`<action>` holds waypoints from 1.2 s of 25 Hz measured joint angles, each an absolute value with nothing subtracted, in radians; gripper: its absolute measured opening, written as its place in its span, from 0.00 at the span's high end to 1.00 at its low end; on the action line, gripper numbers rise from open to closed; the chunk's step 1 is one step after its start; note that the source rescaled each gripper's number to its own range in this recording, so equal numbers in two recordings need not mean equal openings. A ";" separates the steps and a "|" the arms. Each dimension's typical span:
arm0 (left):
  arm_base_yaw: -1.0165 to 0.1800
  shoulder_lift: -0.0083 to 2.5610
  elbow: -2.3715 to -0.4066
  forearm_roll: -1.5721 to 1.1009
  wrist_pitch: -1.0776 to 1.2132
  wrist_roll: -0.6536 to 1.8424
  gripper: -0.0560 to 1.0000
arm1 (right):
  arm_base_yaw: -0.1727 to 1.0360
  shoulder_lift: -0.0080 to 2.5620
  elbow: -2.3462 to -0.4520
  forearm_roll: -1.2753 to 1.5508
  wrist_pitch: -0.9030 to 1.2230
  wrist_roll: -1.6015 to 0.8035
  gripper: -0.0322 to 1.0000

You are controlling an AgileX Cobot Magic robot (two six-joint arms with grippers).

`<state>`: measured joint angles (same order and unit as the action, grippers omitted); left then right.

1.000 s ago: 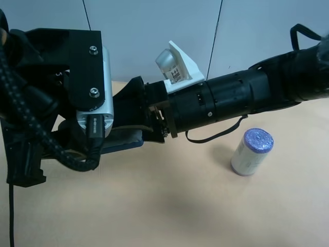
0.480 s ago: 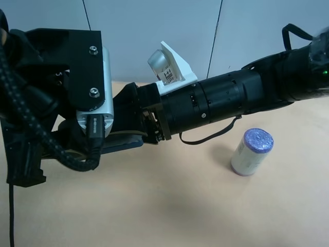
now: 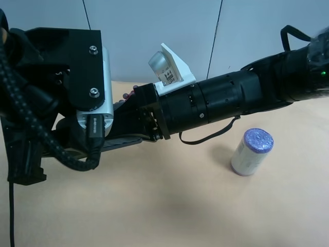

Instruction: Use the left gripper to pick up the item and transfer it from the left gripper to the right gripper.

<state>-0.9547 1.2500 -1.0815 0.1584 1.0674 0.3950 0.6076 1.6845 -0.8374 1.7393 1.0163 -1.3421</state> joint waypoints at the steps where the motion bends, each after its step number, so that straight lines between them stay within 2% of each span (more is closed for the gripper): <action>1: -0.955 1.250 -1.081 0.158 1.067 0.387 0.72 | 0.608 1.685 -0.837 1.737 1.007 -1.346 0.97; 2: -0.955 1.250 -1.081 0.158 1.061 0.381 0.48 | 0.608 1.685 -0.837 1.736 1.005 -1.349 0.97; 3: -0.955 1.250 -1.081 0.159 1.051 0.378 0.30 | 0.608 1.685 -0.837 1.736 1.005 -1.349 0.97; 4: -0.955 1.250 -1.081 0.167 1.046 0.377 0.17 | 0.608 1.685 -0.837 1.736 1.005 -1.350 0.97; 6: -0.955 1.250 -1.081 0.173 1.042 0.376 0.05 | 0.608 1.685 -0.837 1.736 1.004 -1.350 0.97; 9: -0.955 1.250 -1.081 0.174 1.046 0.374 0.02 | 0.608 1.685 -0.837 1.736 1.002 -1.350 0.97; 18: -0.955 1.150 -1.127 0.191 1.196 0.306 0.01 | 0.608 1.685 -0.837 1.736 1.001 -1.350 0.97; 23: -0.955 1.031 -1.214 0.240 1.208 0.178 0.01 | 0.608 1.685 -0.837 1.736 1.001 -1.350 0.97; 30: -0.955 0.804 -1.230 0.293 1.213 -0.030 0.00 | 0.608 1.685 -0.837 1.736 1.001 -1.350 0.97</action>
